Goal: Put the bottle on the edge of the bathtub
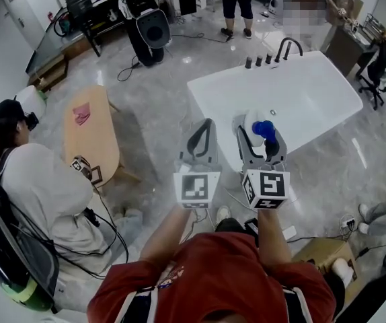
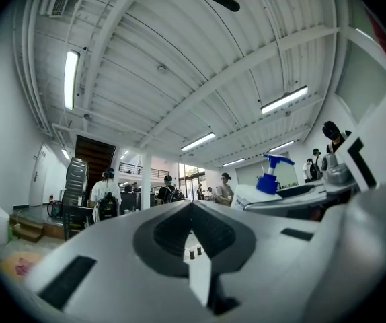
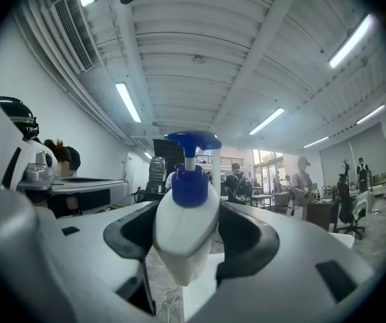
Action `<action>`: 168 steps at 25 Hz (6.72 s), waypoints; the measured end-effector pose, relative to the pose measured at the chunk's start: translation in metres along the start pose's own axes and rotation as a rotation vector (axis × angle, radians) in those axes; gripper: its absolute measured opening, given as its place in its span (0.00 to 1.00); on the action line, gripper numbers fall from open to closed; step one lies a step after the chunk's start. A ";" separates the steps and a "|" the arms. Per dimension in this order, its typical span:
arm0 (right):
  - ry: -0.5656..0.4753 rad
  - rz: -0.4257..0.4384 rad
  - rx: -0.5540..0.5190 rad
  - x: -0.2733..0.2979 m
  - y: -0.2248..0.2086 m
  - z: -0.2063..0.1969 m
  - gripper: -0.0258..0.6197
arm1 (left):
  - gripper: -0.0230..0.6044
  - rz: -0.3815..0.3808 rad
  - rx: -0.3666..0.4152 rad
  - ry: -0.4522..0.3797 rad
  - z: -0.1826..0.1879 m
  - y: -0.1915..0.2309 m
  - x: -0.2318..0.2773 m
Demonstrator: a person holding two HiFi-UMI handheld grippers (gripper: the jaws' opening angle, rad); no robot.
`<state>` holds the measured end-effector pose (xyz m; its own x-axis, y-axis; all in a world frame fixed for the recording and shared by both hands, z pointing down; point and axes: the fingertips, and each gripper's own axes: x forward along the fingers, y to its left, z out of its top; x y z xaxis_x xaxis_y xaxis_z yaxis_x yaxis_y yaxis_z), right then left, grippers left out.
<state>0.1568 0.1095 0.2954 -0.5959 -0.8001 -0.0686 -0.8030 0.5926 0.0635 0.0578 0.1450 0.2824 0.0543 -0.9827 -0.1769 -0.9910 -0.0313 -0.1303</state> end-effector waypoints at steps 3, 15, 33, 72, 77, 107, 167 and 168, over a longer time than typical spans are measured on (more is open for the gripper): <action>0.001 0.001 0.001 0.018 -0.012 0.001 0.47 | 0.06 0.011 -0.030 0.002 0.001 0.001 0.022; -0.024 0.028 0.008 0.073 -0.076 0.002 0.47 | 0.06 0.034 0.007 0.011 -0.008 -0.012 0.100; -0.010 0.052 0.022 0.129 -0.122 -0.016 0.47 | 0.06 0.058 -0.001 0.044 -0.035 -0.015 0.169; 0.042 -0.021 -0.047 0.362 0.020 -0.020 0.47 | 0.06 0.000 -0.043 0.029 -0.084 0.244 0.264; 0.050 -0.034 -0.058 0.368 0.028 -0.023 0.47 | 0.06 0.001 -0.083 0.021 -0.087 0.256 0.266; 0.042 0.040 0.024 0.413 -0.092 -0.054 0.47 | 0.06 0.088 -0.028 0.048 -0.111 0.190 0.367; 0.484 0.360 0.042 0.642 0.043 -0.364 0.47 | 0.06 0.322 -0.109 0.322 -0.344 0.361 0.398; 0.499 0.358 0.042 0.644 0.045 -0.373 0.47 | 0.06 0.310 -0.106 0.341 -0.350 0.361 0.397</action>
<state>-0.2598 -0.4139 0.6254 -0.7605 -0.4912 0.4247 -0.5593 0.8278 -0.0442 -0.3213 -0.3200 0.5070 -0.2714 -0.9520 0.1415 -0.9622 0.2716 -0.0186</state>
